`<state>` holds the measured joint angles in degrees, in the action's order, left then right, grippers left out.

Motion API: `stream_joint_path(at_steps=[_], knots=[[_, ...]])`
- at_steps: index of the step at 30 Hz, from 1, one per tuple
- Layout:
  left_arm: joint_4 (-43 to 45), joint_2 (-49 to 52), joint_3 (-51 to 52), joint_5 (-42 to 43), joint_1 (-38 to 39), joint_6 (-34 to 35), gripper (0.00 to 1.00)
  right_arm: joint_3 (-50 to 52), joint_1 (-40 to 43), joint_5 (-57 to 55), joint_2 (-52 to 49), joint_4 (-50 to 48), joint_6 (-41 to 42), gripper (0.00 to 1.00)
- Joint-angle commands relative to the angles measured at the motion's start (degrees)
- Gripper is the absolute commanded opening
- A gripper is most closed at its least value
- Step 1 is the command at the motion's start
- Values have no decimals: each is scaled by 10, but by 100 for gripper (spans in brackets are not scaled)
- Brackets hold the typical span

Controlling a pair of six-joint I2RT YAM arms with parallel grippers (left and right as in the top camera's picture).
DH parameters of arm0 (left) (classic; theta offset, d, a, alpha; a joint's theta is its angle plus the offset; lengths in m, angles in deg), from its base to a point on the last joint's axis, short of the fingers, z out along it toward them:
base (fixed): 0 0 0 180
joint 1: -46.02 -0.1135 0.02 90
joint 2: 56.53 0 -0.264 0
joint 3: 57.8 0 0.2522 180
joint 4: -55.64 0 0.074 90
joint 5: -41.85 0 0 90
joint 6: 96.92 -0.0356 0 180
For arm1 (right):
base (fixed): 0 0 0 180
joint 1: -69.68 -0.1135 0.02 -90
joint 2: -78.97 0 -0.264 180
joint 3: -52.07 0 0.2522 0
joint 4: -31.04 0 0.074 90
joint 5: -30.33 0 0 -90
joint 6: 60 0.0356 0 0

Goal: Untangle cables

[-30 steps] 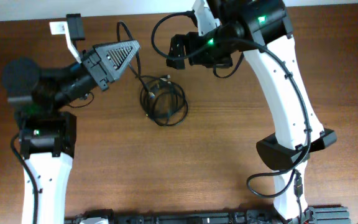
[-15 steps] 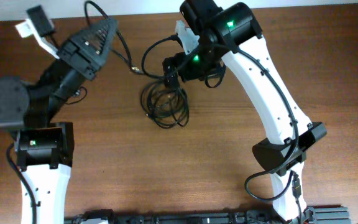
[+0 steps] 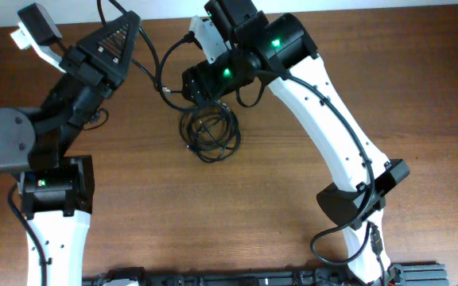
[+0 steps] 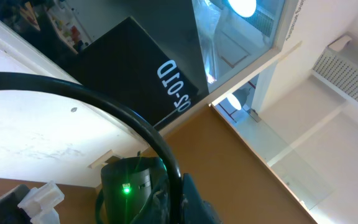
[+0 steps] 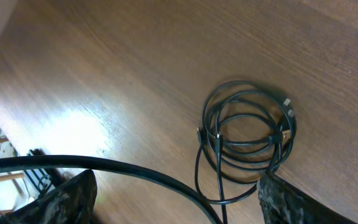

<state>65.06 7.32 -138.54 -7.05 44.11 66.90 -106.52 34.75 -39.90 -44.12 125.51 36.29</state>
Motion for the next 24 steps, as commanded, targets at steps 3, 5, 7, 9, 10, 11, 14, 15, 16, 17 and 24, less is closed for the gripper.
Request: stream_joint_path(at_steps=[3, 5, 7, 9, 10, 11, 14, 15, 16, 17, 24], knots=[[1, -3, -9, -4, -11, 6, 0, 2, -3, 6, -12, 39, -140, 81], [-12, -3, -9, -4, -24, 6, 0, 2, 1, 35, -12, 38, -199, 82], [-36, -3, -9, -4, -24, 6, 0, 2, -1, 101, -14, 32, -268, 82], [-35, -4, -9, -2, -24, 6, 0, 2, -6, 107, -28, 13, -268, 81], [-35, -4, -9, 1, -24, 18, 0, 2, -6, 107, -36, 8, -268, 81], [-36, -3, -9, 1, -24, 24, 0, 2, -6, 107, -41, 7, -266, 81], [-36, -3, -9, 0, -24, 27, 0, 2, -6, 107, -52, -3, -247, 44], [-36, -3, -8, 0, -24, 27, 0, 2, -6, 106, -52, -9, -233, 29], [-38, -3, -8, -1, -24, 26, 0, 1, -5, 106, -51, -11, -221, 18], [-53, -2, -8, -5, -25, 18, 0, -2, -5, 107, -50, -10, -207, 4], [-335, -2, -8, -88, -48, -148, 32, -120, 7, 107, 23, 1, -24, 4]])
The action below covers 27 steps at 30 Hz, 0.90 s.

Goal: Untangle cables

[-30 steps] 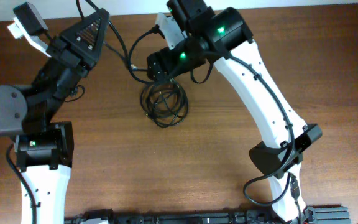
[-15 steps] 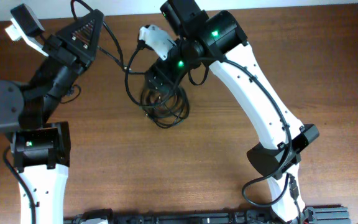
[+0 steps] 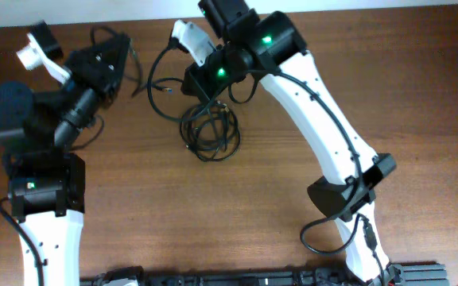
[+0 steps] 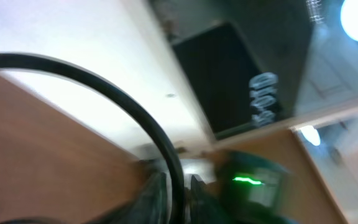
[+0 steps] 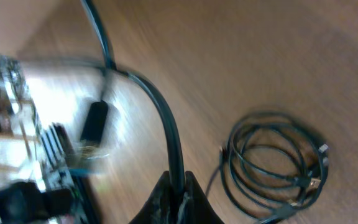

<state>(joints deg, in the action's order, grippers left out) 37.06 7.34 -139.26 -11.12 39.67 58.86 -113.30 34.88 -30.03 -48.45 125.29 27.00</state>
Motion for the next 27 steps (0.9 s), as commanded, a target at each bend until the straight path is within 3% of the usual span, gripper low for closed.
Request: stream_joint_path(at_steps=[1, 4, 8, 11, 13, 16, 19, 21, 22, 25, 27], knots=[[-73, -2, -1, -50, -4, -81, 52, -60, 5, 8, 82, 3, 79, 4], [-93, -1, -1, -49, -3, -139, 82, -78, 9, 0, 133, -23, 122, 4], [-141, -1, -1, -49, -3, -199, 93, -82, 12, -85, 202, -109, 216, 4], [-145, -1, -1, -37, -3, -293, 96, -80, 11, -119, 214, -90, 235, 4], [-135, -3, -1, -23, -3, -292, 96, -79, 11, -141, 206, -63, 235, 4], [-46, -16, -1, 59, -3, -286, 98, -79, 11, -133, 180, -29, 235, 4], [28, -33, -1, 134, -3, -300, 98, -64, 10, -55, 148, -29, 235, 4], [-5, -34, -1, 159, -3, -422, 86, -64, 10, -6, 131, -29, 235, 4], [-38, -32, -1, 198, -3, -493, 86, -64, 10, 19, 131, -29, 235, 4], [-95, -22, -1, 214, -3, -595, 86, -64, 10, 119, 131, -29, 235, 4], [-111, -20, -1, 304, -3, -676, 86, -64, 10, 137, 131, -29, 235, 4]])
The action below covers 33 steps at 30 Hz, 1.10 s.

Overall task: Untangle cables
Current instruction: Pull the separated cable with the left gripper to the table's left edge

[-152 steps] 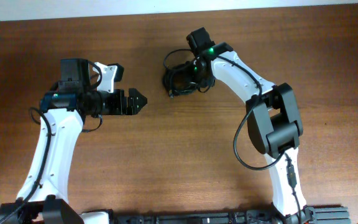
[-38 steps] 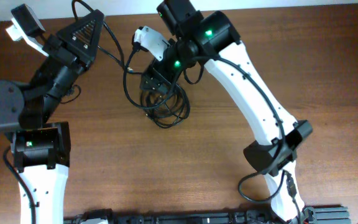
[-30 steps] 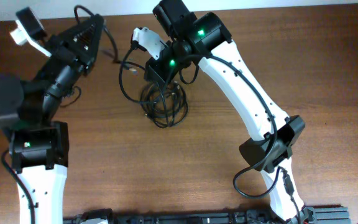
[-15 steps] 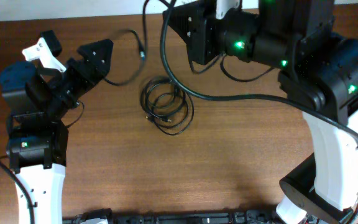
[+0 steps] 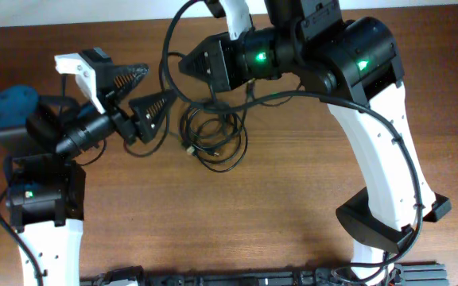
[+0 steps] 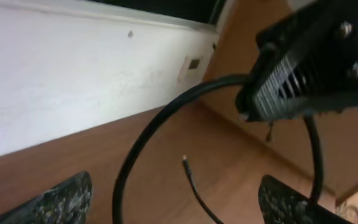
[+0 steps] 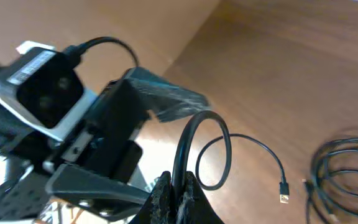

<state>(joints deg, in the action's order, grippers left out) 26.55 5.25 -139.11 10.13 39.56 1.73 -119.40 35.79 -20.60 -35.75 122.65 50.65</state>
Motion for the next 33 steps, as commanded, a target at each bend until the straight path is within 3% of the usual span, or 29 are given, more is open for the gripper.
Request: stream_joint_path(at_steps=[1, 2, 4, 5, 7, 8, 11, 13, 16, 18, 21, 22, 23, 29, 33], knots=[[-6, 2, -2, 81, -2, -104, 86, -3, 1, 63, 4, 0, -2, 4], [-7, 2, -2, 58, -2, -104, 84, -3, 1, 84, 4, 4, -2, 4], [-6, 1, -2, 54, -2, -104, 61, -3, 1, 85, 4, 24, -2, 4], [-6, 1, -2, 54, -2, -104, 55, -3, 1, 85, 4, 24, -2, 4], [-3, 1, -2, 53, -2, -104, 54, -3, 1, 85, 4, 28, -2, 4], [3, 1, -2, 53, -2, -104, 40, -3, 1, 85, 4, 32, -2, 4], [9, 1, -2, 53, -2, -104, 15, -3, 1, 85, 4, 47, -2, 4], [14, 1, -2, 54, -2, -102, 15, -3, 1, 83, 3, 60, -7, 4], [47, 1, -2, 135, -2, -93, 36, -3, 1, 83, 3, 62, -9, 4], [52, 1, -2, 142, -2, -93, 27, -3, -7, 83, 3, 62, -9, 4], [52, 1, -2, 142, -2, -93, 23, -3, -18, 76, 3, 62, -9, 4], [52, 1, -2, 142, -2, -93, 25, -3, -18, 76, 3, 62, -9, 4], [52, 1, -2, 153, -2, -93, 34, -3, -18, 77, 3, 62, -9, 4], [52, 1, -2, 157, -2, -93, 27, -3, -22, 82, 3, 64, -9, 4], [52, 1, -2, 157, -2, -94, 43, -3, -30, 94, 3, 64, -9, 4]])
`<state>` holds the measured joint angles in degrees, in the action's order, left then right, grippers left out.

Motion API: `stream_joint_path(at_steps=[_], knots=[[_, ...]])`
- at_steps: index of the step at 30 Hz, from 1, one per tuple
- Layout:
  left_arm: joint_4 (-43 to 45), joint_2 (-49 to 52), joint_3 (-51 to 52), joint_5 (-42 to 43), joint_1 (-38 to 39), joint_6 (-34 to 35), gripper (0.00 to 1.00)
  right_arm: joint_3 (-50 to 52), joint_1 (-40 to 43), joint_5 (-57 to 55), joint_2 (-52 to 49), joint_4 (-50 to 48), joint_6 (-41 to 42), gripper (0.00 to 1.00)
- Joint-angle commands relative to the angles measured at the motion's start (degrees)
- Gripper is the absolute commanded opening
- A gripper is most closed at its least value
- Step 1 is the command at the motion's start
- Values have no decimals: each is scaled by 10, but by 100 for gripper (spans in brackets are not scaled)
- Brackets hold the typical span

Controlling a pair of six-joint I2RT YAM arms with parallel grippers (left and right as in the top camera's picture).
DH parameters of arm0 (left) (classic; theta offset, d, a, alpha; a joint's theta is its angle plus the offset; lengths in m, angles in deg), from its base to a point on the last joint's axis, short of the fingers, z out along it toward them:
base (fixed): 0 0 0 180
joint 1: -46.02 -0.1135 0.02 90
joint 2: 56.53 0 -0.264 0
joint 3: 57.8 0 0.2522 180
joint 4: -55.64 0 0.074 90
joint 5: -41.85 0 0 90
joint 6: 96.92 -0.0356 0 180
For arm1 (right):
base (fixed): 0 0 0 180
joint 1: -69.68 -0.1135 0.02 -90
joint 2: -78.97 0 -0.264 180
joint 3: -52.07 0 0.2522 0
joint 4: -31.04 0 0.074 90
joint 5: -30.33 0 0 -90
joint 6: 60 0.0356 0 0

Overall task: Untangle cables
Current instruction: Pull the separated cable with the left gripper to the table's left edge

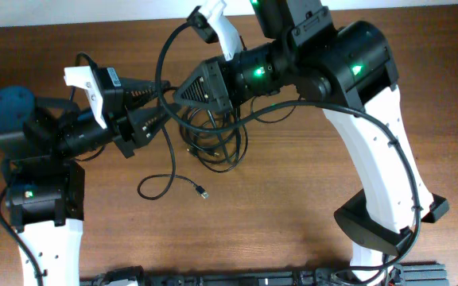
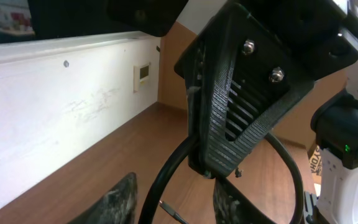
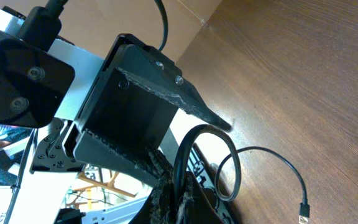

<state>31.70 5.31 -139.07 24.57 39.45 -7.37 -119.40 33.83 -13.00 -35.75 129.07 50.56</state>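
A thick black cable (image 1: 166, 151) arcs up behind the arms and drops to the table, its plug end (image 1: 201, 192) lying loose in front. My right gripper (image 1: 180, 92) is shut on this cable (image 3: 185, 149), held above the table. Facing it tip to tip, my left gripper (image 1: 145, 102) is open, and the cable (image 2: 166, 180) runs between its fingers (image 2: 117, 199). A tangled coil of thin black cables (image 1: 213, 139) lies on the wood just below and to the right of both grippers. My right gripper (image 3: 176, 190) faces the left gripper's body.
The brown wooden table (image 1: 293, 199) spreads right of and in front of the coil. A black rail (image 1: 213, 280) runs along the front edge. The right arm's white link (image 1: 388, 159) crosses the right half. A white wall (image 2: 55, 106) stands behind the table.
My left gripper's fingers now stand closer together with the thick cable between them, right up against the right gripper. The cable's plug end now lies on the table in front.
At first my left gripper was shut on the thick cable and the right one was open over the coil. Then both were shut on the cable. Later the left was wide open while the right held the cable up. Now the left's fingers flank the cable.
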Motion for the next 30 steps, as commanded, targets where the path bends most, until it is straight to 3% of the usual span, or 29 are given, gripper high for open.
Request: stream_joint_path(at_steps=[1, 2, 4, 6, 11, 12, 13, 14, 15, 16, 17, 18, 20, 23, 25, 28, 30], knots=[[1, 1, -3, 12, -1, -3, 43, -3, -13, 21, 3, 0, -8, 4], [1, 1, -3, 12, -1, -3, 32, -3, -14, 21, 3, 0, -8, 4], [1, 1, -3, 12, -1, -3, 22, -3, -14, 20, 3, 0, -8, 4], [1, 1, -3, 6, -1, -3, 1, -3, -14, 20, 3, 0, -8, 4], [3, 1, -3, -64, -1, 12, 0, -3, -12, -78, 3, 0, -8, 4], [2, 1, -3, -106, -1, 30, 0, -3, -12, -134, 3, 0, -8, 4], [-2, 1, -3, -171, -1, 49, 0, -3, -12, -294, 3, 6, -4, 5], [-7, 1, -3, -212, -1, 63, 0, -3, -12, -386, 2, 18, -1, 21], [-10, 1, -3, -252, -1, 79, 0, -3, -12, -460, 1, 36, -1, 73], [3, 1, -3, -290, -1, 108, 0, -3, -12, -505, 0, 52, -1, 89], [23, 1, -3, -325, -1, 144, 0, -3, -11, -547, -1, 66, -1, 97], [49, 1, -3, -377, -1, 189, 0, -3, -11, -600, -1, 83, -1, 98], [67, 1, -3, -431, -1, 206, 0, -3, -11, -643, -1, 102, -1, 98], [160, 4, -3, -538, -1, 219, 0, -3, -12, -579, -2, 112, -1, 98], [292, 26, -3, -548, -1, 218, 0, 7, -13, -543, -2, 126, -1, 98], [303, 95, -21, -547, -1, 219, 0, 51, -13, -541, -2, 130, -1, 98], [266, 213, -144, -493, -9, 219, 0, 104, -13, -542, -2, 128, -1, 98]])
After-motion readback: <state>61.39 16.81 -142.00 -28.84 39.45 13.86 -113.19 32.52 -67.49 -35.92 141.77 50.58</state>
